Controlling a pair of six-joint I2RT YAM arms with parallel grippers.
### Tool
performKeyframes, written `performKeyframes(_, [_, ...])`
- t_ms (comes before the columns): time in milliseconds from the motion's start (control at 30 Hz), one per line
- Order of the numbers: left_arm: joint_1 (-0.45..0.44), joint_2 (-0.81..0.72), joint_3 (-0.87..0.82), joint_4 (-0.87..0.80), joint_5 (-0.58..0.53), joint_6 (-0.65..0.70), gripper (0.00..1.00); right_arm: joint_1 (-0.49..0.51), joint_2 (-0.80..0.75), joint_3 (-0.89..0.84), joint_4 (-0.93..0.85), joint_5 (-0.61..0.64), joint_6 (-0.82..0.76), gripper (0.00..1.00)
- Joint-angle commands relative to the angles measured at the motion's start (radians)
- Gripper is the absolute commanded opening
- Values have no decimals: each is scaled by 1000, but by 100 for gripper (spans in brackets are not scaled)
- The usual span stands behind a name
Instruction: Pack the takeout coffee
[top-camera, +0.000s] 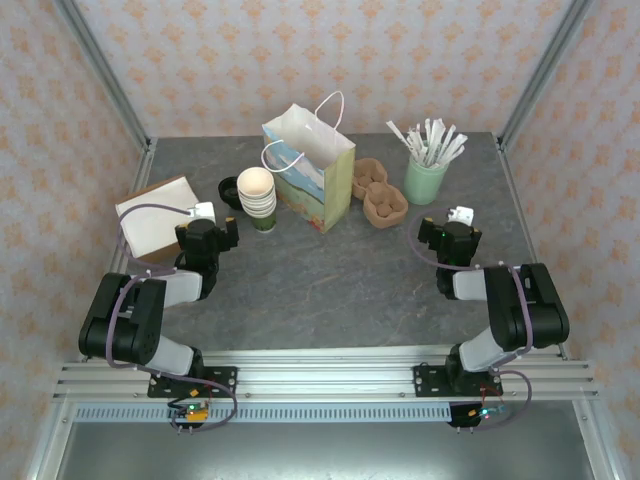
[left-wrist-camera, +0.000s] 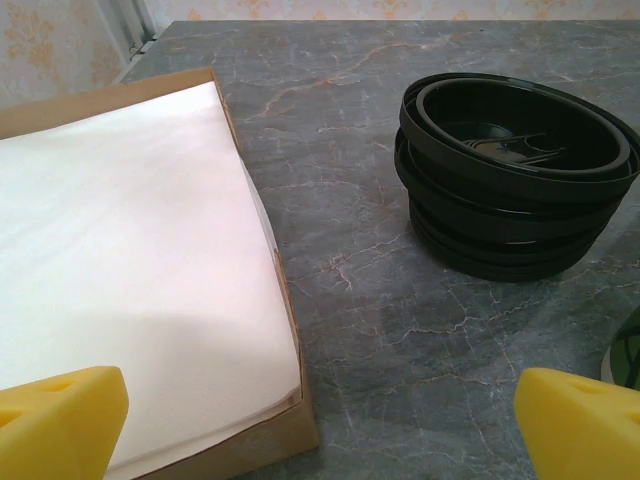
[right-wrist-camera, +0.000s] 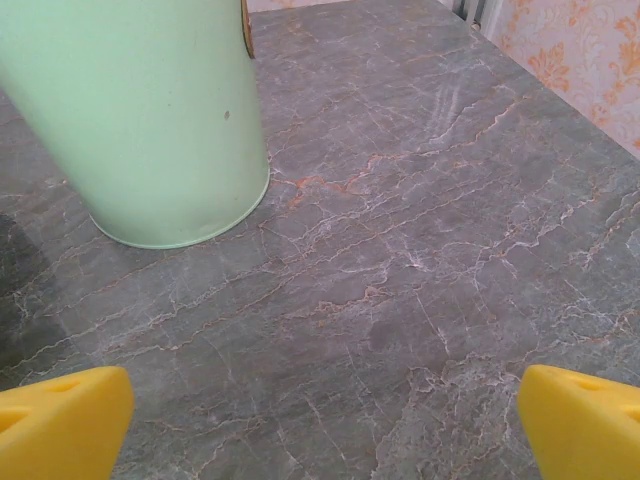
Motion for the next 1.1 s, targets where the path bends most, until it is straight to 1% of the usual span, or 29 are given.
performKeyframes(0, [6, 11, 20, 31, -33, 14, 100, -4, -7, 18, 5, -10, 17, 99])
performKeyframes(733, [7, 10, 19, 33, -33, 14, 100, -19, -6, 26, -11, -32, 27, 99])
performKeyframes(800, [7, 6, 20, 34, -36, 17, 100, -19, -17, 20, -4, -1, 33, 99])
performKeyframes(833, [6, -13, 40, -14, -37, 17, 100, -15, -44, 22, -26, 40, 46, 99])
performKeyframes(900, [1, -79, 103, -183, -50, 10, 100, -10, -131, 32, -110, 113, 66, 99])
performKeyframes(967, [-12, -146, 131, -277, -45, 6, 100, -7, -244, 35, -202, 204, 100, 99])
performKeyframes(1033, [-21, -207, 150, -333, -20, -53, 100, -8, -355, 45, -297, 268, 207, 99])
performKeyframes(1067, [-22, -232, 169, -370, 4, -100, 100, -8, -415, 57, -344, 257, 250, 99])
